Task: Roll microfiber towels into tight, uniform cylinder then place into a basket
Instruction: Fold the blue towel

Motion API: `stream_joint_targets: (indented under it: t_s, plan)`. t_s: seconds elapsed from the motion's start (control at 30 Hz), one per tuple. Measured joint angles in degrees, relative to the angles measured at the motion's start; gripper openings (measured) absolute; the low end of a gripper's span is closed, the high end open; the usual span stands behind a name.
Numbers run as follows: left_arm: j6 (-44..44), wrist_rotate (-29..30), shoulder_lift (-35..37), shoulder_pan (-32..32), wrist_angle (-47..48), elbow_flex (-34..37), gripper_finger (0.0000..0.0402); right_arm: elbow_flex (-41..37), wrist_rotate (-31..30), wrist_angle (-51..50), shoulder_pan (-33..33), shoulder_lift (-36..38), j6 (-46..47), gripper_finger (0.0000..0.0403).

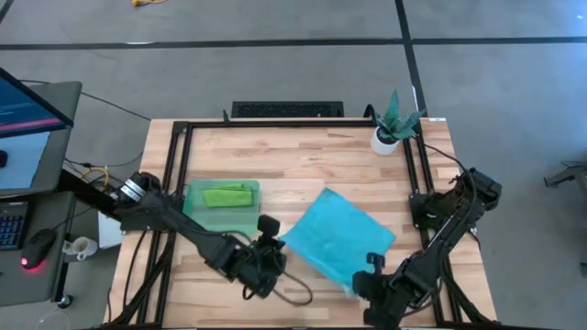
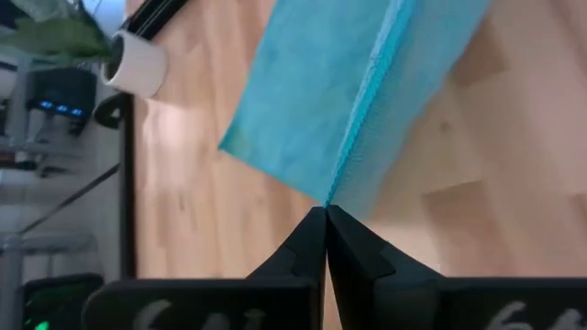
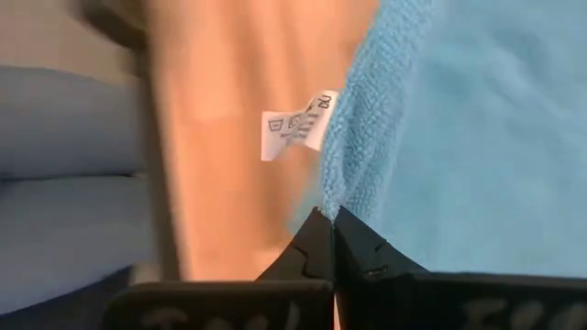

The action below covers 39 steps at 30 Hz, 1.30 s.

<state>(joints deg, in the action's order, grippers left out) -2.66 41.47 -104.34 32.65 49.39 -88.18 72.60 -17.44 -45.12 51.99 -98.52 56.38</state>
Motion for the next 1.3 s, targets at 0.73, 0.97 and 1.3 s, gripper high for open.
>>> stream_joint_targets:
  t_s: [0.73, 0.97, 1.3]
  plan:
    - [12.85, -9.33, -4.99, -18.4, -16.81, 0.11, 0.0, -6.86, 4.08, -25.25, 0.39, -0.06, 28.22, 0.0009]
    - [11.83, -9.25, -6.48, -20.77, -17.33, 0.0, 0.0, -9.58, 3.64, -24.31, -1.3, -0.07, 29.31, 0.0008]
    - [10.52, -10.23, -6.69, -23.09, -17.26, 0.04, 0.0, -12.17, 3.48, -23.37, -3.94, -0.09, 28.82, 0.0009]
